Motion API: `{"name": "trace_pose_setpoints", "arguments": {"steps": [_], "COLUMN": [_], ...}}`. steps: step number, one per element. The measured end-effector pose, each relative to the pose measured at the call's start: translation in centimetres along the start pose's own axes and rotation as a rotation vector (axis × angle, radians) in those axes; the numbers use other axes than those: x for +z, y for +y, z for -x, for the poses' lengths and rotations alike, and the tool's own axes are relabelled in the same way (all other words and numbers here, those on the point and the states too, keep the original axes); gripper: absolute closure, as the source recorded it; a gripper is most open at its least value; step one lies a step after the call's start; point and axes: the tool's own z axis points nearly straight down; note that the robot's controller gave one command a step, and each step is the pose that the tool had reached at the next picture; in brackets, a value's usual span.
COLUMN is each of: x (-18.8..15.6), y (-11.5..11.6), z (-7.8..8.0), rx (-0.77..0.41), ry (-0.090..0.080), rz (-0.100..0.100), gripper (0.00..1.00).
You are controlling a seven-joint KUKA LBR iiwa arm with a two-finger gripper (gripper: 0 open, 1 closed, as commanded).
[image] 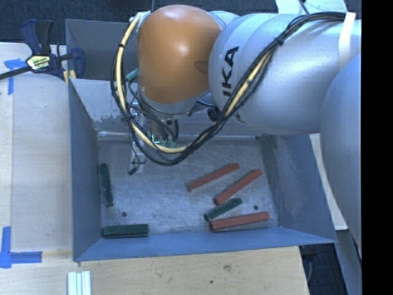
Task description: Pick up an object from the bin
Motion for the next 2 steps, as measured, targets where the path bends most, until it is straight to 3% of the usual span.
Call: {"name": "trace_pose_setpoints", "arguments": {"steps": [1,2], "x": [12.0,16.6], "y": [-7.4,-16.9], "z": [4.9,3.7], "rx": [-0.202,-0.371], "ry": [-0.001,-0.004], "rz": [-0.002,-0.001], "gripper": [0.00,0.00]}}
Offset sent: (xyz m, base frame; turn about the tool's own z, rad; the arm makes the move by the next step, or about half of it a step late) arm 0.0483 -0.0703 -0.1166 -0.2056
